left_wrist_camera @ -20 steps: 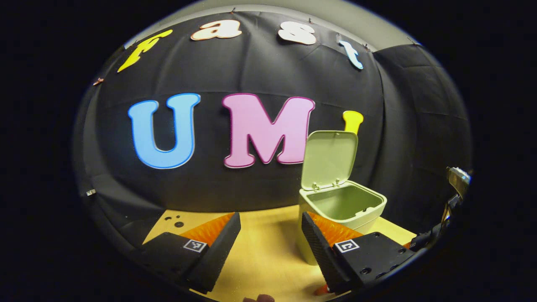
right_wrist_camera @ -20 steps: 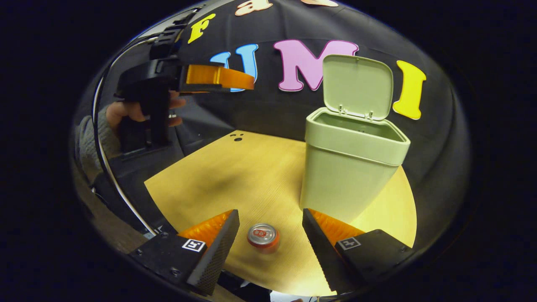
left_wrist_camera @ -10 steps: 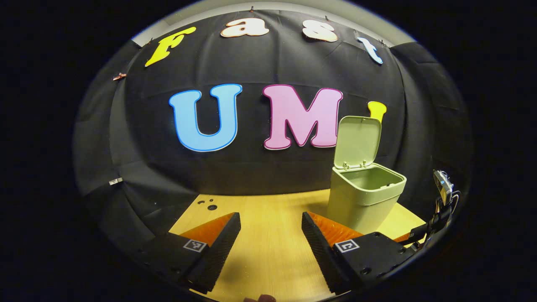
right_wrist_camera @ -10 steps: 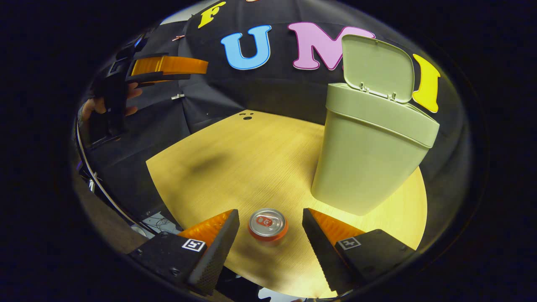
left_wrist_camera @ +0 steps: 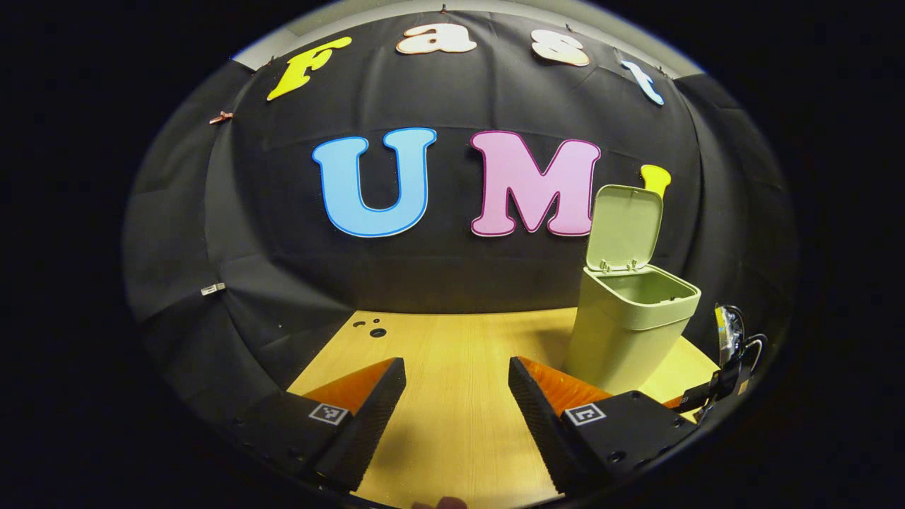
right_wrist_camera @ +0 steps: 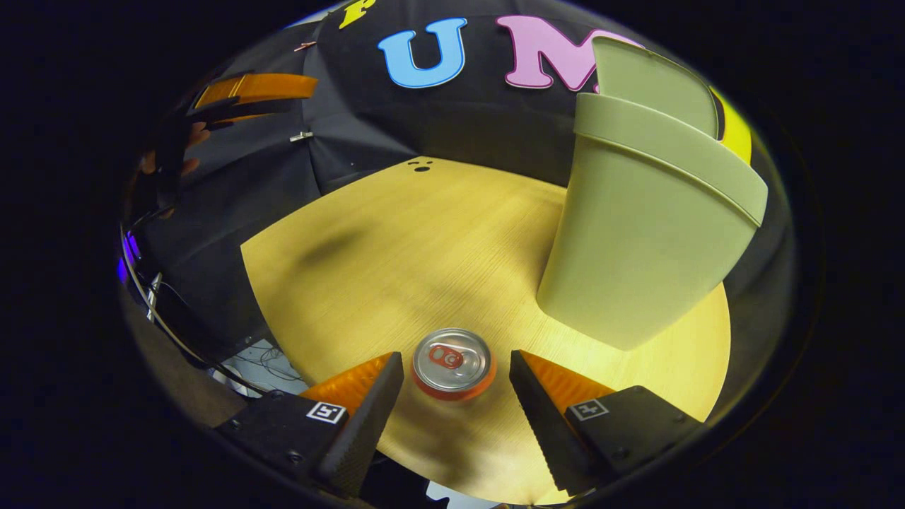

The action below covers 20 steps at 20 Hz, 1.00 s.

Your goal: Press the lid of the desktop garbage bin to open it, pick up the crumpled paper on the desktop and throw it into the bin, then pick up the pop can on the desktop and drop it into the bin, and finally close the garbage bin lid.

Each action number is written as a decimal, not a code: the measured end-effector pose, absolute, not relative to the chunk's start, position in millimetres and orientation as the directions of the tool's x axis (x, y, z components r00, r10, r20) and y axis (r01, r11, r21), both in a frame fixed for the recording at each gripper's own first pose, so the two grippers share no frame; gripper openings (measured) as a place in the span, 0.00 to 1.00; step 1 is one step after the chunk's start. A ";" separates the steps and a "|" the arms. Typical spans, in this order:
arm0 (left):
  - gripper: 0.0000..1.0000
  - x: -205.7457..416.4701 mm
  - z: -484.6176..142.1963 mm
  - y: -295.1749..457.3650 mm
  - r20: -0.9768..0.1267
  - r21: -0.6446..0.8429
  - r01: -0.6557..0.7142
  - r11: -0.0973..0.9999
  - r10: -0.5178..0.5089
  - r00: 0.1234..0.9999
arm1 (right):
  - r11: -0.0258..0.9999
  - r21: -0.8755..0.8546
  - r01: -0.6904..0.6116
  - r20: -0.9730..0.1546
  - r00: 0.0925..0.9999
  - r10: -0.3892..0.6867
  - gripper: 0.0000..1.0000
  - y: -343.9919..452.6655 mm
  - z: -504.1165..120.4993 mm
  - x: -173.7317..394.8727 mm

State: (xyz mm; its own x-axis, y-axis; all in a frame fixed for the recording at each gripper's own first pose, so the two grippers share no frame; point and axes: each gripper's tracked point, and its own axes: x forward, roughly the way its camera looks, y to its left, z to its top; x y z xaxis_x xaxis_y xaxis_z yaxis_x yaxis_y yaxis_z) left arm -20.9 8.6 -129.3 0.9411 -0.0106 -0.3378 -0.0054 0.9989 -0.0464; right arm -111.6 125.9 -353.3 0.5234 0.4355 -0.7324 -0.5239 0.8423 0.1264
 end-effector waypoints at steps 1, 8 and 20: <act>0.95 -21.2 -129.9 8.3 -0.338 -0.043 -0.003 0.999 -0.011 0.941 | 0.844 0.121 -0.523 -0.737 0.523 0.429 0.98 124.8 -356.2 -111.1; 0.95 -21.9 -128.7 6.9 -0.337 -0.038 -0.001 0.999 -0.012 0.941 | 0.840 0.154 -0.520 -0.752 0.490 0.441 0.82 127.6 -362.4 -116.7; 0.95 -12.9 -127.9 -8.6 -0.335 -0.043 0.031 0.999 -0.043 0.941 | 0.864 0.167 -0.475 -0.649 0.607 0.459 0.82 106.1 -278.5 -93.1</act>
State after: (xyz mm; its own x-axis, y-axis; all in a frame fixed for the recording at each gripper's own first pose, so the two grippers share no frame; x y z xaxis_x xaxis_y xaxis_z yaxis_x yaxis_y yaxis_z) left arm -12.9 -8.6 -127.9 0.9413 -0.0435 -0.3348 0.0310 0.9986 -0.0425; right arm -93.1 106.1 -278.5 0.6068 0.4585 -0.6493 -0.4748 0.8642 0.1666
